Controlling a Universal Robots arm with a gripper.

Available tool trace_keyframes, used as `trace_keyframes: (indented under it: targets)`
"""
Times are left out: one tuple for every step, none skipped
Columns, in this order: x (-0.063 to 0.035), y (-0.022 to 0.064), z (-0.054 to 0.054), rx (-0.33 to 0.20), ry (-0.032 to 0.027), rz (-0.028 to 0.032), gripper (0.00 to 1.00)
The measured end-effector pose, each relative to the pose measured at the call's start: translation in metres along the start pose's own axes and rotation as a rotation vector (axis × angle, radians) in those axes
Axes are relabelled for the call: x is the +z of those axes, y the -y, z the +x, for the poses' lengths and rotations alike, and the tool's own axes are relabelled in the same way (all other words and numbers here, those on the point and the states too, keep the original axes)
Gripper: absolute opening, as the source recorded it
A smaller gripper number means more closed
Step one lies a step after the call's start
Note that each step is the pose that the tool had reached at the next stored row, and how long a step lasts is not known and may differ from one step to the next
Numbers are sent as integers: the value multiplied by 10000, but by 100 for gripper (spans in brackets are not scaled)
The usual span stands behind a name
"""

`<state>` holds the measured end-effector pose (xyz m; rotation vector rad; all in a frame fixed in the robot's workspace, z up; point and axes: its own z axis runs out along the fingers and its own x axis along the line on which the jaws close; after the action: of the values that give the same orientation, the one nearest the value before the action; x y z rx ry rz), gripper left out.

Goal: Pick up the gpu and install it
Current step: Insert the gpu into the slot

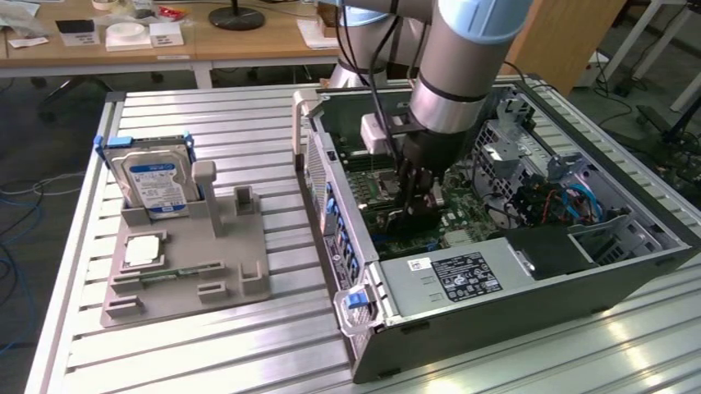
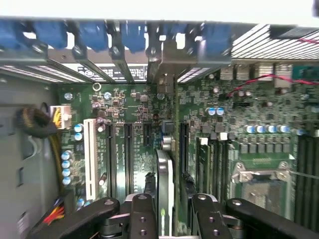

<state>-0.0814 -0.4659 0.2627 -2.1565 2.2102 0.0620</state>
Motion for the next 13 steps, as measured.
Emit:
trace_keyframes:
  targets:
    - [-45,0,-3,0,0,1,34]
    - [-91,1,-6,-1,0,2,34]
    - [-131,1,-9,0,0,3,34]
    - [-148,1,-10,0,-1,3,34]
    - [-147,1,-10,0,2,4,34]
    - [-147,1,-10,1,2,5,33]
    - [-147,1,-10,0,1,4,33]
    - [-147,1,-10,0,2,4,26]
    - [-147,1,-10,0,2,4,26]
    - [-148,1,-10,0,0,4,20]
    - [-148,1,-10,0,1,3,15]
    - [-148,1,-10,0,0,3,10]
    - [-148,1,-10,0,0,3,10]
